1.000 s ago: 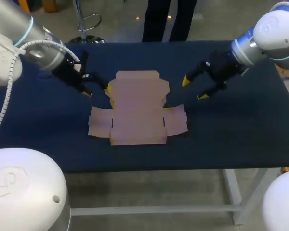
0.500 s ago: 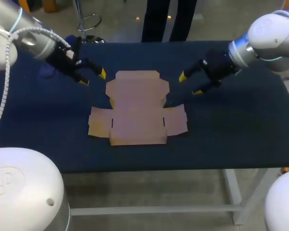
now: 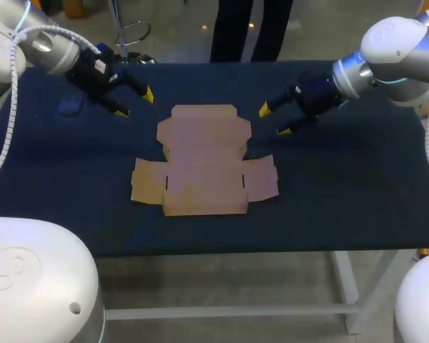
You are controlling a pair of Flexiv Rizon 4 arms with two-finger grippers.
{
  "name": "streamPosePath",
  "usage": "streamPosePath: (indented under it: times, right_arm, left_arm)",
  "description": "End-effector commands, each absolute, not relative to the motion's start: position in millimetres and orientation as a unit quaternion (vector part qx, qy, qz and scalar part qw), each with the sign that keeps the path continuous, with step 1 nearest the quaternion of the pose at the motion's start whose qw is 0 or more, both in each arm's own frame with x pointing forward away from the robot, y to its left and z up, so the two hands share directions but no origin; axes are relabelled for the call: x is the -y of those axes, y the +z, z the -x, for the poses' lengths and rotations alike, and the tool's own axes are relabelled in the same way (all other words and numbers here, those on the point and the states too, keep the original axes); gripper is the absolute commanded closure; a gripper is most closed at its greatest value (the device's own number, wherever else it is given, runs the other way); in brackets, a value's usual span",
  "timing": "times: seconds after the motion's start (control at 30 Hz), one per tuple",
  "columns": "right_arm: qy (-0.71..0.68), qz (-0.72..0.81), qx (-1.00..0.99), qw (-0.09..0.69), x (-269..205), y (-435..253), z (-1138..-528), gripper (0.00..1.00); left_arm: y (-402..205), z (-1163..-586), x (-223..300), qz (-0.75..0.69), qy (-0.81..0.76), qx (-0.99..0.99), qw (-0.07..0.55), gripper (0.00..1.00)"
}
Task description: Assemble the packaging by folding the flat box into shape, placing the metal phone stand inside, and closing the box properly
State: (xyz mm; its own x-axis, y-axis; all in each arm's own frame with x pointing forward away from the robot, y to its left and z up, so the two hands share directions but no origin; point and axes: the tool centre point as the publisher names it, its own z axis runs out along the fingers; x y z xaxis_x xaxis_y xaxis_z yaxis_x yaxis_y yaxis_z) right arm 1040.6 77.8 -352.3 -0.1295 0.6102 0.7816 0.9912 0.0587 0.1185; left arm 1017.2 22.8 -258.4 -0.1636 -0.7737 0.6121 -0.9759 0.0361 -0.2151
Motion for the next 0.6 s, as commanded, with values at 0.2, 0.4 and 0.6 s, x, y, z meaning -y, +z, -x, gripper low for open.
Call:
streamPosePath:
  times: [0.2,0.4,0.6]
  right_arm:
    - [-0.331,0.575,0.684,0.305,-89,-363,-1060,0.0]
    - [-0.321,0.568,0.693,0.307,-98,-371,-1069,0.0]
    - [-0.315,0.564,0.695,0.317,-106,-379,-1075,0.0]
  left_arm:
    - [-261,-1039,-33,-0.624,0.269,0.705,0.205,0.0]
    - [-262,-1047,-41,-0.638,0.253,0.692,0.223,0.0]
    - [-265,-1049,-46,-0.64,0.245,0.691,0.23,0.0]
